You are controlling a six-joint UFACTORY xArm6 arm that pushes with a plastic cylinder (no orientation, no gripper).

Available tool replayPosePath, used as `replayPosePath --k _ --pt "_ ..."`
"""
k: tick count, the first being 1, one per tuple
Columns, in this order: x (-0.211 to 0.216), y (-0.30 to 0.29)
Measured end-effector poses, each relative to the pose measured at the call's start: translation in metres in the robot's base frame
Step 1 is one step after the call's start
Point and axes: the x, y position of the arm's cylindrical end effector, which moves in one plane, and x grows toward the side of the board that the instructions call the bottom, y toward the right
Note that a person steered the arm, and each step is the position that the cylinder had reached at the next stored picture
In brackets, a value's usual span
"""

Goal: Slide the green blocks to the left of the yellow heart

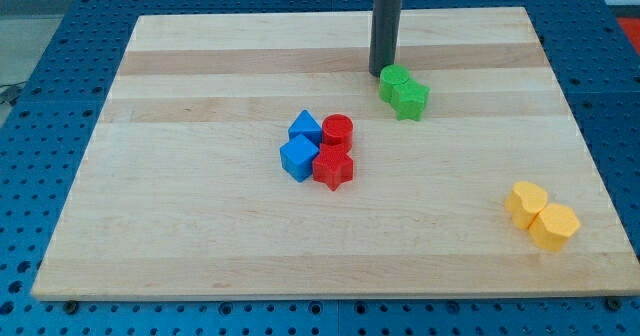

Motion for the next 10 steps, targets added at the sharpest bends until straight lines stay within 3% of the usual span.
replayPosePath --k 5,9,10 --pt "0.177 0.069" --pt "0.172 0.063" --pt "0.159 0.035"
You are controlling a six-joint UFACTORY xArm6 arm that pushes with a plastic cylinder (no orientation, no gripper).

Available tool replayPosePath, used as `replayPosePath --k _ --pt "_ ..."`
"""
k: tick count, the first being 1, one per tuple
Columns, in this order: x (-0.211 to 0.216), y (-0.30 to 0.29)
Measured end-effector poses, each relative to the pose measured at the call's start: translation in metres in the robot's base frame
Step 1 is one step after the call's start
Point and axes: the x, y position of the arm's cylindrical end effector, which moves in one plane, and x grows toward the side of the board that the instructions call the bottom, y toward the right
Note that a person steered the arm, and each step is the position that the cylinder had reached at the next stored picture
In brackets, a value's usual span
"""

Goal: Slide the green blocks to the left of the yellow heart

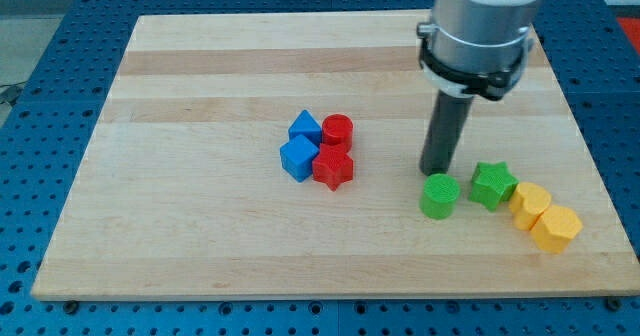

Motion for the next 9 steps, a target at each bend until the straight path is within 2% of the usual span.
replayPosePath --k 1,3,5,6,7,9 --pt "0.009 -0.018" --pt "0.082 -0.017" --pt "0.095 0.012" --pt "0.098 0.007" --pt "0.125 -0.038" --pt "0.062 -0.059"
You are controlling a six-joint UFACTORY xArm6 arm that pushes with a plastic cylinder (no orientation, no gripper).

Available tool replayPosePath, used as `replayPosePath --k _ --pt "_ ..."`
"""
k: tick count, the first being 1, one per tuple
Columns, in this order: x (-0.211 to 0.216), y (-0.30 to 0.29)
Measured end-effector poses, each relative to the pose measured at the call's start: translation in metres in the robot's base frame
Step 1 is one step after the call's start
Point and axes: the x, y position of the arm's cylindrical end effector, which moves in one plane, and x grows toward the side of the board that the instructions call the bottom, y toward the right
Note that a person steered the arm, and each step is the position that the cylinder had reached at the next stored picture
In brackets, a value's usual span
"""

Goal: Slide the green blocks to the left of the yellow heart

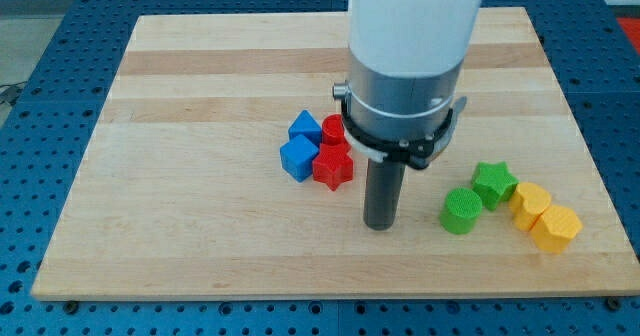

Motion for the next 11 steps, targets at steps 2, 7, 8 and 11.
replayPosePath --k 2,7,8,11 --pt "0.001 0.017" --pt "0.015 0.072" --pt "0.025 0.083" --pt "0.043 0.097"
